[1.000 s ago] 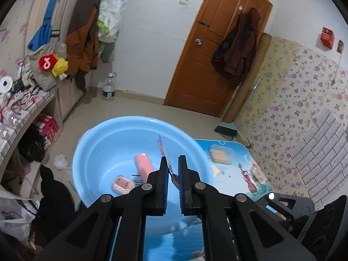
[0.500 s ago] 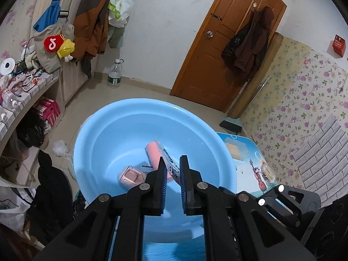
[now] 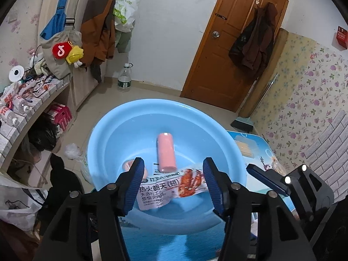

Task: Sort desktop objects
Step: 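Withdraw both grippers from the basin back over the table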

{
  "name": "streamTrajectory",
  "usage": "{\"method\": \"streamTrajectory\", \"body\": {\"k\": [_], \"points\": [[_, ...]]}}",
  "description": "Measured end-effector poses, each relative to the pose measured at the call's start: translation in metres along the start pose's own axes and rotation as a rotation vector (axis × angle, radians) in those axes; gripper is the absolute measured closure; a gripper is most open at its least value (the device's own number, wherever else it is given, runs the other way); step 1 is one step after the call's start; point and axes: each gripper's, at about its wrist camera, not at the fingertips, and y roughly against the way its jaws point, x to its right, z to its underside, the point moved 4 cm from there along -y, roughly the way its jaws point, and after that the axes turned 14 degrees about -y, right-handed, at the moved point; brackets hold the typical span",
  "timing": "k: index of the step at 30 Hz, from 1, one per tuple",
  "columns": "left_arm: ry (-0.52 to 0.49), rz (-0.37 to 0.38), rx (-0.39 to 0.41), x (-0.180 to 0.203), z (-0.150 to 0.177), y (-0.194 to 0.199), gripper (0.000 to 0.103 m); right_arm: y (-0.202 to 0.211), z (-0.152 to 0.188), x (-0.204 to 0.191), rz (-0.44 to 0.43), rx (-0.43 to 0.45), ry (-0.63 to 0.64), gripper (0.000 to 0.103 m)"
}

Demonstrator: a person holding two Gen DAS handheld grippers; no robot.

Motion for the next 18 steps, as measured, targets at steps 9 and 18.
{"method": "streamTrajectory", "body": {"k": [9, 18], "points": [[0.014, -0.04, -0.006, 0.002, 0.019, 0.011, 0.049, 0.012, 0.009, 0.003, 0.011, -0.012, -0.023, 0.054], [-0.052, -0.104, 0.018, 0.022, 0.036, 0.025, 0.035, 0.029, 0.028, 0.016, 0.033, -0.034, -0.082, 0.054]]}}
